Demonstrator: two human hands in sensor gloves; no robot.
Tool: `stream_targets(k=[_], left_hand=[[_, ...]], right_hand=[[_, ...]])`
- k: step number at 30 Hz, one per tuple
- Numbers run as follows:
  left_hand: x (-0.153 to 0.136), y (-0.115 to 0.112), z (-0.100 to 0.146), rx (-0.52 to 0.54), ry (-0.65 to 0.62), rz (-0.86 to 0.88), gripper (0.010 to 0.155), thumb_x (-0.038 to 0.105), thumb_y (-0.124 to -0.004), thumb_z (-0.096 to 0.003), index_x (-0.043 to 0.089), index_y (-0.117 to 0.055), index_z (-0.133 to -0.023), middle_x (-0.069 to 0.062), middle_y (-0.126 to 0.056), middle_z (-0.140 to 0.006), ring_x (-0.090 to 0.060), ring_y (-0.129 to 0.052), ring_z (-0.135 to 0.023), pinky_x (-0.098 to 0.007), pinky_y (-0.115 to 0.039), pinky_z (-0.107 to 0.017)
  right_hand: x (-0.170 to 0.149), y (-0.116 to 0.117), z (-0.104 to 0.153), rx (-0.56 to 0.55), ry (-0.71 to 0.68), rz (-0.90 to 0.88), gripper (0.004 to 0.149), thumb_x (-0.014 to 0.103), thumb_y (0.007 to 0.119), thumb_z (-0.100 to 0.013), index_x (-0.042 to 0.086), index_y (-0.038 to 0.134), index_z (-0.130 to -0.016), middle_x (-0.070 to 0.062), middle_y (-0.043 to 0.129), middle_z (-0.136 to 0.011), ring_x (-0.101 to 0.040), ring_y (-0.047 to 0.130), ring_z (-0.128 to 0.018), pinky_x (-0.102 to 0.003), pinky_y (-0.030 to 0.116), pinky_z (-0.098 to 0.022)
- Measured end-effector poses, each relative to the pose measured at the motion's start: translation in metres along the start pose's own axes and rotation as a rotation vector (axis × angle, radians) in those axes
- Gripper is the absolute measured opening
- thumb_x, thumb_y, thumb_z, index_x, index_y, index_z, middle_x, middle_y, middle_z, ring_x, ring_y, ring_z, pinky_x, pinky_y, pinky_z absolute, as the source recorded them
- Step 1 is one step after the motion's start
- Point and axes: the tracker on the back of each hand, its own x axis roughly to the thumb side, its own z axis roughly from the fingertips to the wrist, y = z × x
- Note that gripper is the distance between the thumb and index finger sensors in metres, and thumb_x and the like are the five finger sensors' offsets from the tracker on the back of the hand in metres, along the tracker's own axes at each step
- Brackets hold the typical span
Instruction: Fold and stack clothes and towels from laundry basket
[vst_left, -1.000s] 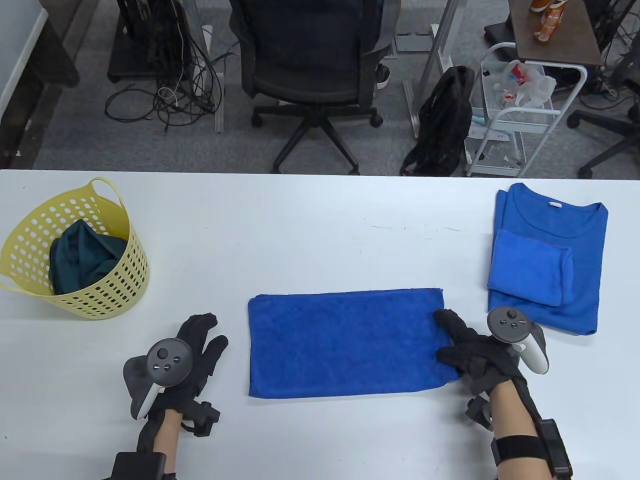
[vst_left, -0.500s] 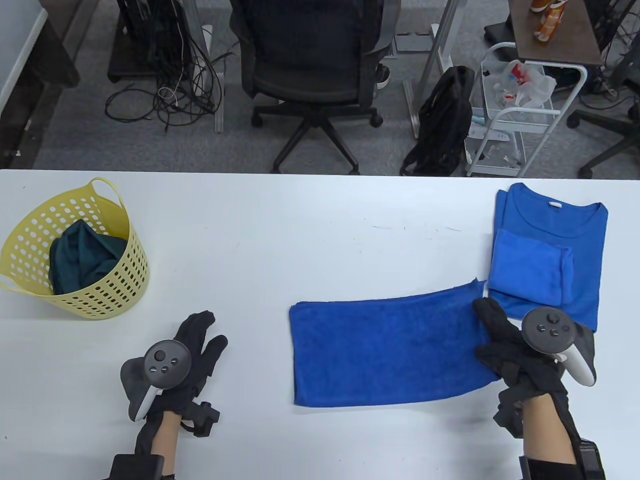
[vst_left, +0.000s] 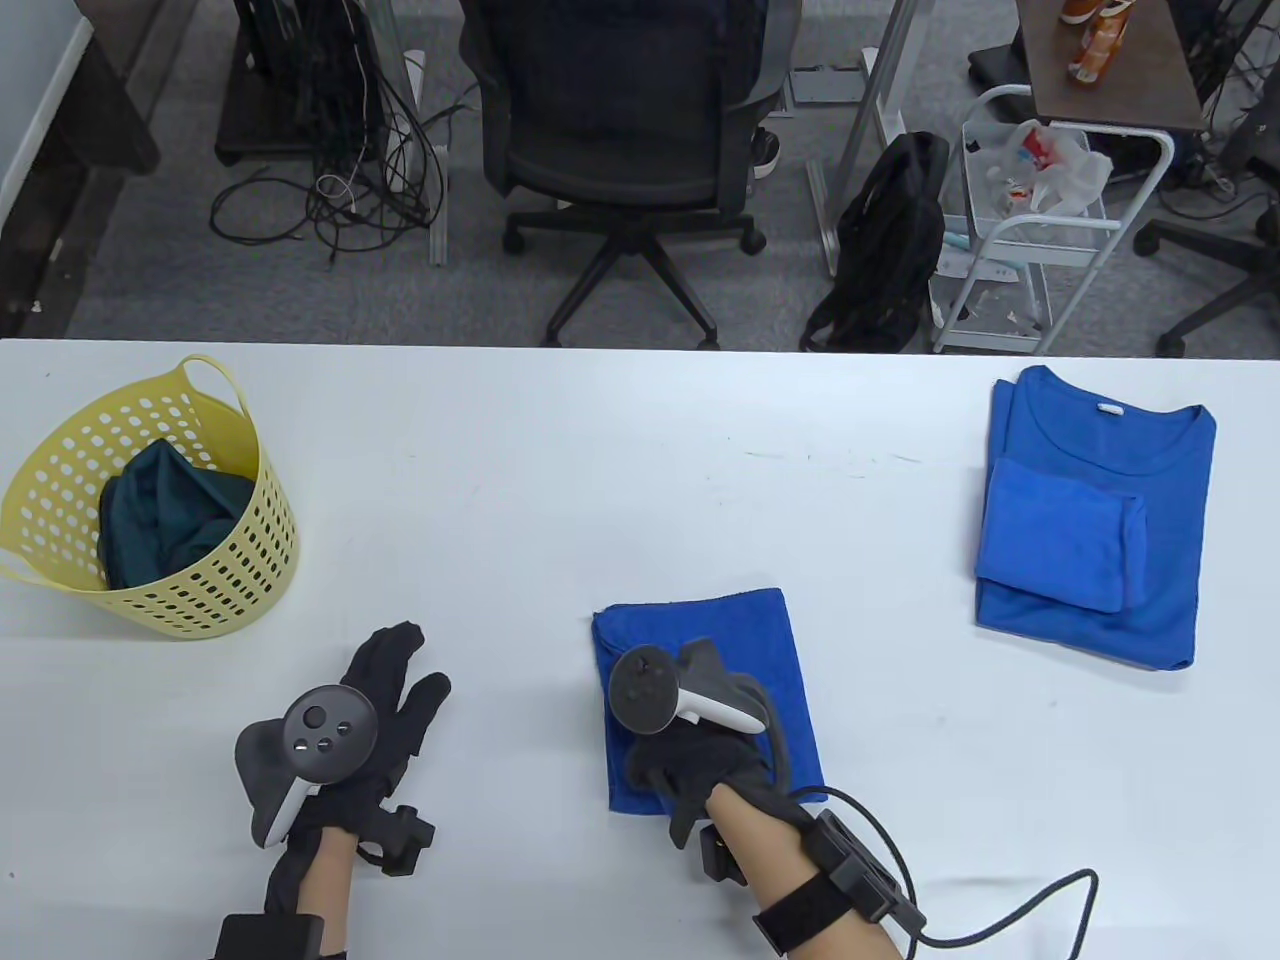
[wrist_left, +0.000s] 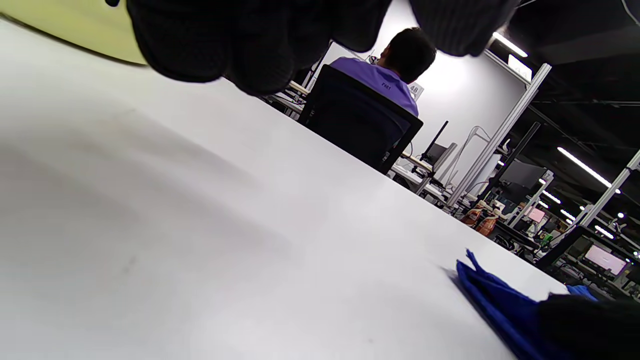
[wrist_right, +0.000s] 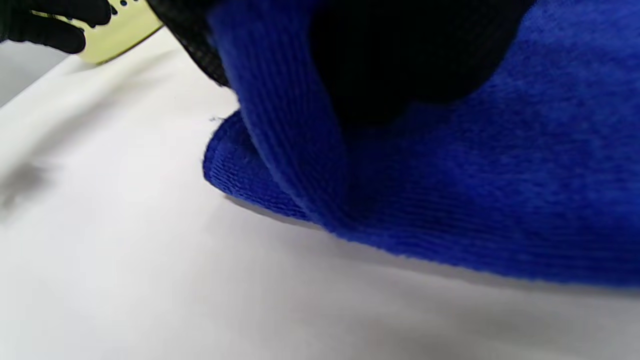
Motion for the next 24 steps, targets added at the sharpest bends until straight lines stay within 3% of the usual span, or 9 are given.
stream_targets(k=[4,6,8,10,13,15,17,21,24], left_hand=[[0.001,-0.002,-0.001,-0.018,-0.002,-0.007,0.076,0.054,-0.071,-0.0559,0.015,-0.053,-0.118,-0.021,-0.063,-0.119,-0.039,-0.083,-0.098,-0.055,-0.077,-0.068],[0.001,-0.003,-0.002,-0.024,-0.003,-0.007,0.076,0.054,-0.071,-0.0559,0.015,-0.053,-0.118,-0.022,-0.063,-0.119,-0.039,-0.083,-0.098,-0.056,-0.077,-0.068],[0.002,-0.003,-0.002,-0.035,-0.009,-0.013,0.074,0.054,-0.071,-0.0560,0.016,-0.055,-0.118,-0.022,-0.064,-0.119,-0.039,-0.083,-0.098,-0.055,-0.077,-0.068],[0.008,-0.003,-0.003,-0.060,-0.017,-0.013,0.073,0.053,-0.071,-0.0563,0.018,-0.055,-0.118,-0.023,-0.063,-0.120,-0.041,-0.083,-0.097,-0.056,-0.077,-0.068],[0.032,-0.009,-0.015,-0.172,-0.016,0.015,0.073,0.053,-0.072,-0.0577,0.018,-0.055,-0.119,-0.026,-0.060,-0.121,-0.043,-0.081,-0.099,-0.057,-0.076,-0.068],[0.061,-0.028,-0.037,-0.279,-0.032,0.023,0.074,0.053,-0.074,-0.0572,0.019,-0.055,-0.120,-0.025,-0.059,-0.122,-0.044,-0.079,-0.100,-0.058,-0.074,-0.069],[0.089,-0.052,-0.062,-0.380,-0.004,-0.026,0.078,0.054,-0.075,-0.0562,0.018,-0.052,-0.121,-0.027,-0.056,-0.124,-0.048,-0.075,-0.103,-0.060,-0.072,-0.071],[0.136,-0.106,-0.114,-0.508,0.083,-0.264,0.093,0.052,-0.081,-0.0514,0.014,-0.038,-0.124,-0.033,-0.041,-0.125,-0.053,-0.060,-0.107,-0.065,-0.066,-0.072],[0.152,-0.125,-0.133,-0.676,0.096,-0.464,0.104,0.050,-0.083,-0.0490,0.015,-0.021,-0.124,-0.035,-0.019,-0.124,-0.058,-0.033,-0.110,-0.073,-0.053,-0.074]], right_hand=[[0.000,-0.006,0.004,-0.024,-0.018,-0.045,0.091,0.018,0.083,-0.061,-0.009,0.016,-0.117,-0.040,0.010,-0.114,-0.024,0.089,-0.056,-0.038,0.083,-0.043],[0.000,-0.005,0.004,0.006,-0.101,-0.114,0.092,0.025,0.079,-0.064,-0.008,0.011,-0.117,-0.042,0.004,-0.111,-0.032,0.089,-0.067,-0.044,0.083,-0.051],[-0.006,-0.012,0.012,0.065,-0.217,-0.264,0.082,0.034,0.069,-0.069,0.001,0.012,-0.119,-0.040,0.004,-0.112,-0.041,0.085,-0.078,-0.049,0.080,-0.055],[-0.020,-0.030,0.027,-0.023,-0.210,-0.333,0.069,0.029,0.065,-0.071,0.004,0.026,-0.121,-0.037,0.021,-0.117,-0.041,0.088,-0.075,-0.050,0.081,-0.052],[-0.065,-0.066,0.050,-0.317,0.003,-0.276,0.056,0.024,0.066,-0.070,0.001,0.048,-0.118,-0.035,0.051,-0.115,-0.038,0.090,-0.070,-0.050,0.082,-0.050],[-0.100,-0.076,0.051,-0.460,0.208,-0.287,0.053,0.023,0.068,-0.069,-0.001,0.055,-0.114,-0.035,0.060,-0.110,-0.041,0.088,-0.072,-0.054,0.079,-0.052],[-0.124,-0.075,0.039,-0.461,0.341,-0.288,0.058,0.024,0.070,-0.068,-0.006,0.052,-0.115,-0.040,0.054,-0.110,-0.053,0.078,-0.082,-0.063,0.072,-0.057],[-0.155,-0.062,0.012,-0.320,0.499,-0.331,0.087,0.043,0.074,-0.064,-0.015,0.036,-0.116,-0.049,0.033,-0.110,-0.060,0.060,-0.085,-0.069,0.062,-0.062],[-0.160,-0.063,0.005,-0.368,0.507,-0.287,0.088,0.034,0.089,-0.055,-0.013,0.045,-0.115,-0.046,0.040,-0.108,-0.057,0.061,-0.080,-0.069,0.062,-0.059]])
